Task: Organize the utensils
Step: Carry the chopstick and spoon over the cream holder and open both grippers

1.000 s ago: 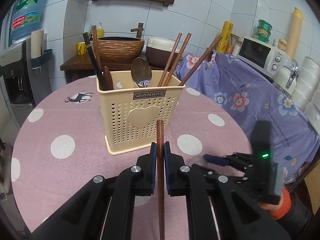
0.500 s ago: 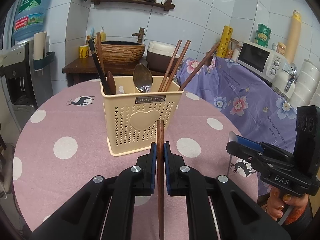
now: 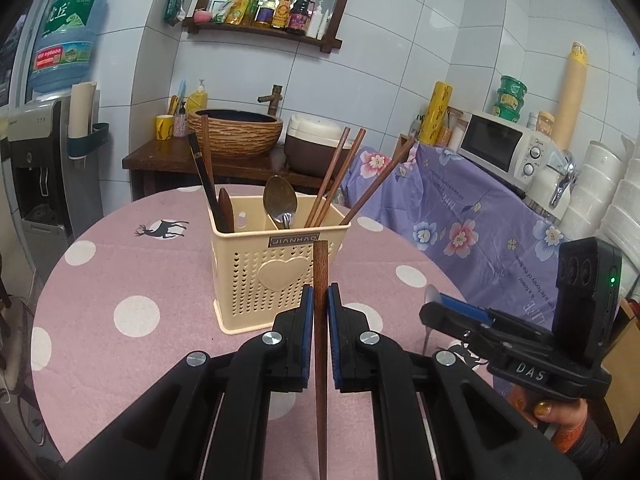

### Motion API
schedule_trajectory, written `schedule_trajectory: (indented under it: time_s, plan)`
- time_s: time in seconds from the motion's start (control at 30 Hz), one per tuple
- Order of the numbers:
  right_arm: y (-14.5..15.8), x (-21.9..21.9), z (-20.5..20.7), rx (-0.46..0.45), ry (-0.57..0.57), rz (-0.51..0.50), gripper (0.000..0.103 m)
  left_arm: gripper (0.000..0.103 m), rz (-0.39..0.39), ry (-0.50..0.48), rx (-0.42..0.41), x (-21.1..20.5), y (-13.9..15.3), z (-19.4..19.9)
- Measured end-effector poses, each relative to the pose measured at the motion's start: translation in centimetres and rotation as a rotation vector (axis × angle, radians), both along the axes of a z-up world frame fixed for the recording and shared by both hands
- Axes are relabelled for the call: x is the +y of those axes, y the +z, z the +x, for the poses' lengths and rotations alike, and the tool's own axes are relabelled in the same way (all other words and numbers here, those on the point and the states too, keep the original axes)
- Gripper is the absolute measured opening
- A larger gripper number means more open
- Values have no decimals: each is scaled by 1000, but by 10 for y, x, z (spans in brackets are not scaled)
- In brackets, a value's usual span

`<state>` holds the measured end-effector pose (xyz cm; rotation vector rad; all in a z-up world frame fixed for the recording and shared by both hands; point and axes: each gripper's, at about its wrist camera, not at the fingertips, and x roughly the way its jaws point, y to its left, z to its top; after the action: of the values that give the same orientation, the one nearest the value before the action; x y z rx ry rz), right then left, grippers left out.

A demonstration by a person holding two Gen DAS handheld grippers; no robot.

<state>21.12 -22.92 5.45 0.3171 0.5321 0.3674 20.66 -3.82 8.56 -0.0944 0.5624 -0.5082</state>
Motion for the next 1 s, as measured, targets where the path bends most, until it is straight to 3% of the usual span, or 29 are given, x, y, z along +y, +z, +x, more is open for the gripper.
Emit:
schedule_trajectory:
  time_s: [0.47, 0.7, 0.83, 1.0]
  plan:
    - [27, 9, 16, -33, 27, 15, 37, 8, -30, -14, -33, 4, 26, 13]
    - [102, 17, 50, -161, 34, 39, 37, 8, -29, -8, -141, 2, 97, 33]
    - [148, 30, 83, -249, -3, 34, 37, 8, -31, 70, -235, 6, 150, 55]
    - [156, 55, 124, -304, -57, -36, 37, 8, -53, 167, -302, 10, 171, 84]
